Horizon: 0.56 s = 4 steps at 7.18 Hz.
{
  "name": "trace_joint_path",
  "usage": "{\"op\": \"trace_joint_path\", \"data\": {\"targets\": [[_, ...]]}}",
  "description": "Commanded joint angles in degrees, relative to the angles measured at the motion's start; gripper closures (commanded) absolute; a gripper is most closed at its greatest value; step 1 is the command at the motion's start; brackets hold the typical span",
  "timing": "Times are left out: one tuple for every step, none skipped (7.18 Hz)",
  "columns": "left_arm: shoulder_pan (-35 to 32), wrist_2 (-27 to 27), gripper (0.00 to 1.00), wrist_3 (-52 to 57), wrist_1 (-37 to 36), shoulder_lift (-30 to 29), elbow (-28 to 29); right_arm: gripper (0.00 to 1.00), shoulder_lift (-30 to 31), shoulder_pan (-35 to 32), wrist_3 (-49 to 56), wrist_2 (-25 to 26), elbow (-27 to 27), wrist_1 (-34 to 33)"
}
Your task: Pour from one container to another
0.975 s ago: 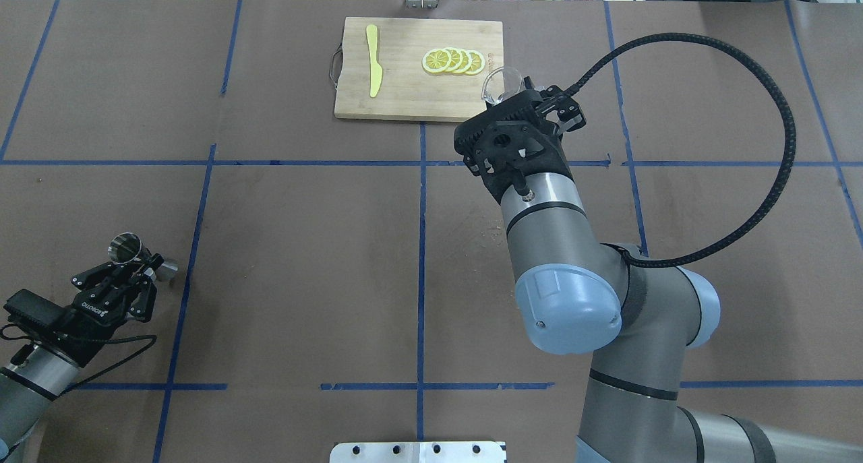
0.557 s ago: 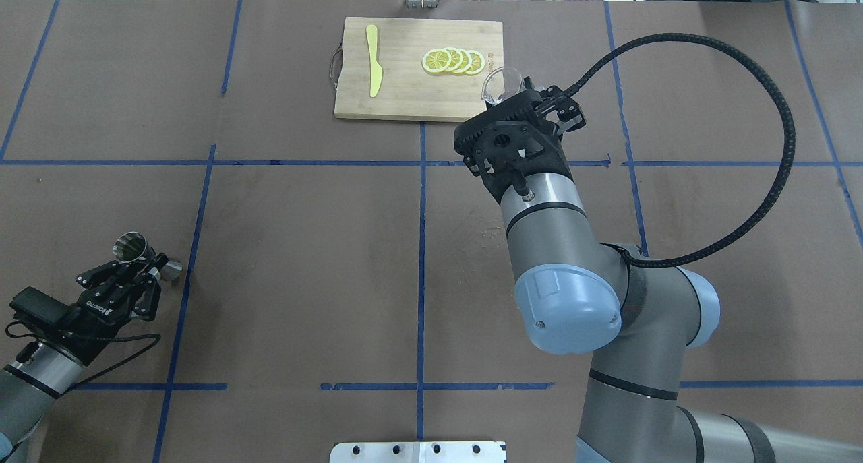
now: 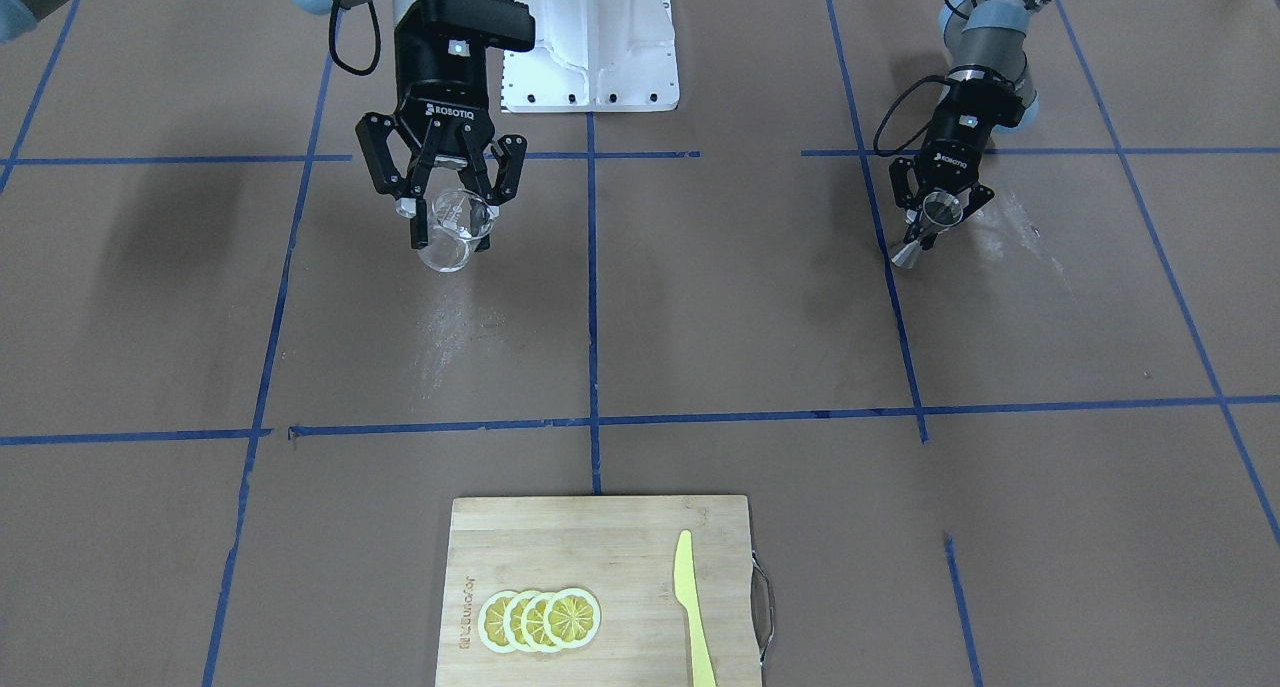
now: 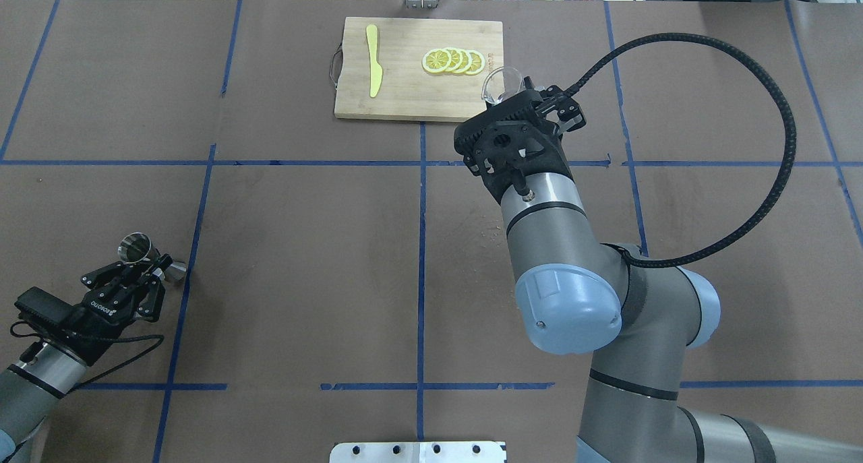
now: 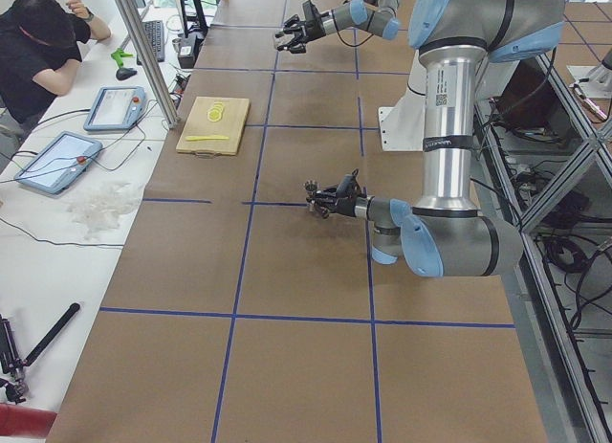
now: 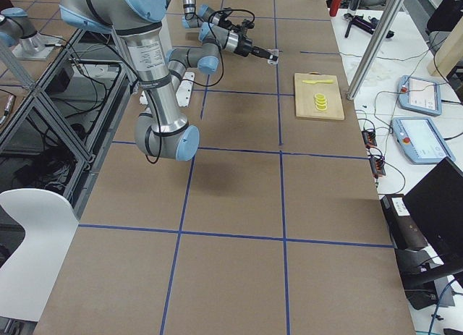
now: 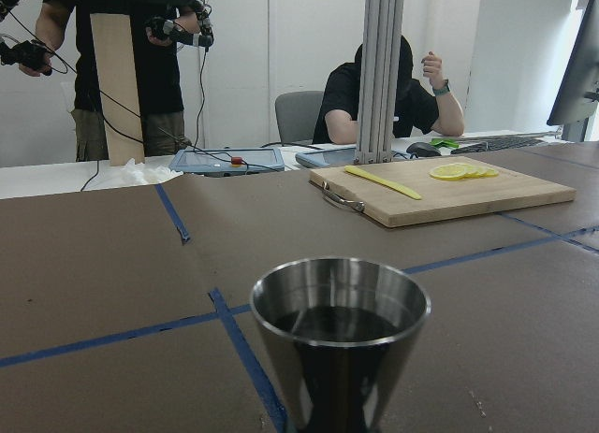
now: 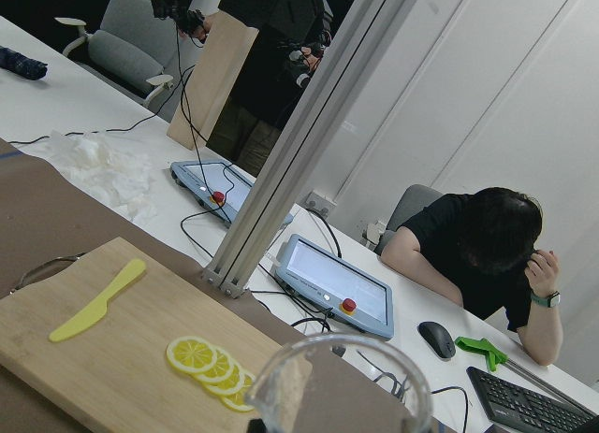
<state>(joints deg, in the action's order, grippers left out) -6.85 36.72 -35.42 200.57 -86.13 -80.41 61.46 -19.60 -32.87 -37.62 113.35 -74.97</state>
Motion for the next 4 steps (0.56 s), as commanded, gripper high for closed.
{"op": "trace_joint_path", "data": {"targets": [[0.0,0.0,0.79,0.0,0.0,0.0,0.3,1.0,0.1,0.0,0.0,0.0,-0.1,0.0],[0.0,0.0,0.77,-0.1,0.0,0.0,0.3,1.0,0.1,0.0,0.0,0.0,-0.1,0.0],[0.0,0.0,0.76,-0.1,0.0,0.0,0.3,1.0,0.0,0.0,0.0,0.0,-0.1,0.0],[0.0,0.1,0.75,-0.1,0.0,0.0,0.3,1.0,0.0,0.0,0.1,0.0,-0.1,0.0]]}}
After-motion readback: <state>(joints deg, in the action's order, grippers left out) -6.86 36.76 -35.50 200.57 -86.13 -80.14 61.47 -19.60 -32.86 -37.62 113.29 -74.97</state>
